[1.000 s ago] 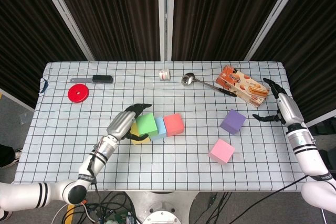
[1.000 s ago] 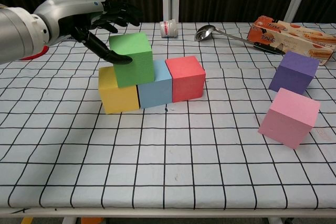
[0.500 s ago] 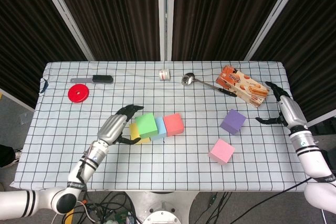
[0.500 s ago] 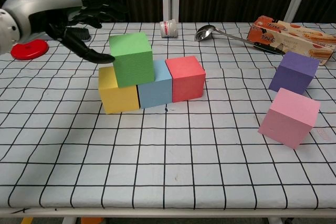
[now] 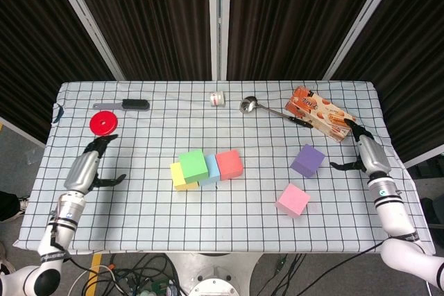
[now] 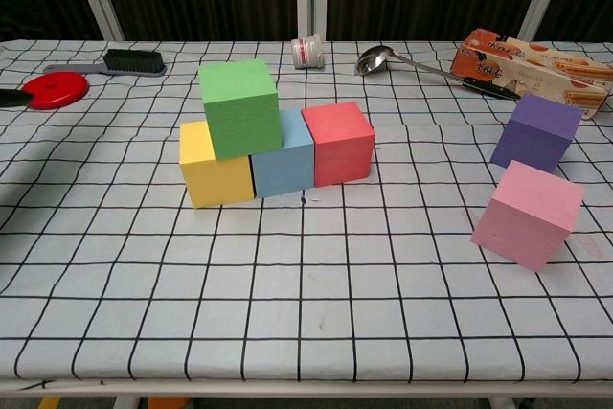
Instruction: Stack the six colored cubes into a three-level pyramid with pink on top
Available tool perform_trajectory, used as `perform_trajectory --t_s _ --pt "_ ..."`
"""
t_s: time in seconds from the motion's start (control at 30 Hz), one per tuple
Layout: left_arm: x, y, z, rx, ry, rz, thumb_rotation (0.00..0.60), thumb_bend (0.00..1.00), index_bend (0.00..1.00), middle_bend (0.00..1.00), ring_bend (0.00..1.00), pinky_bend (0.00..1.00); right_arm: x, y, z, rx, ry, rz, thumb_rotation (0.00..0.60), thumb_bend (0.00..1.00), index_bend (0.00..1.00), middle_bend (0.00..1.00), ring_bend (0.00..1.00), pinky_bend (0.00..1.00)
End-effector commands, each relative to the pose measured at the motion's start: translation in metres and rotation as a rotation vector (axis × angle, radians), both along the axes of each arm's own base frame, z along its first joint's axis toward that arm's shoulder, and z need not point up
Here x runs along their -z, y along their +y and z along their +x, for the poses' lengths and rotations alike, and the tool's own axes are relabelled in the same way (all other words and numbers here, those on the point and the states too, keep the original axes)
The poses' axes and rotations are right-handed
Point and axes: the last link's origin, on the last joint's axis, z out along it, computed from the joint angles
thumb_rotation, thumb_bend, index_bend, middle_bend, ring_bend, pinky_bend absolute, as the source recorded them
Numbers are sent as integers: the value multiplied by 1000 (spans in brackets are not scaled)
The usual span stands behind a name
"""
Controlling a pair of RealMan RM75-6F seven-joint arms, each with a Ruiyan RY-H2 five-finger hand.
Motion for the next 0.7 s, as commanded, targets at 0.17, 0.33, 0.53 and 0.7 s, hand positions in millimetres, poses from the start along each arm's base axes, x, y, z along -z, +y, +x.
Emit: perform_trajectory --t_s 0.17,0.33,0.53,0.7 --pt "-20 -6 -50 -119 4 81 600 174 101 80 18 72 32 -9 13 20 26 33 600 21 0 79 0 0" --pt "-23 -9 -64 -146 -11 77 600 174 101 81 18 72 49 -11 25 29 21 70 600 16 0 82 0 0" --pt "-27 -9 -71 -154 -25 65 600 174 101 81 18 72 56 -6 33 48 20 82 600 7 0 84 0 0" --pt "-28 -10 -76 -158 -22 34 600 174 101 81 6 72 58 7 35 86 32 64 600 4 0 87 0 0"
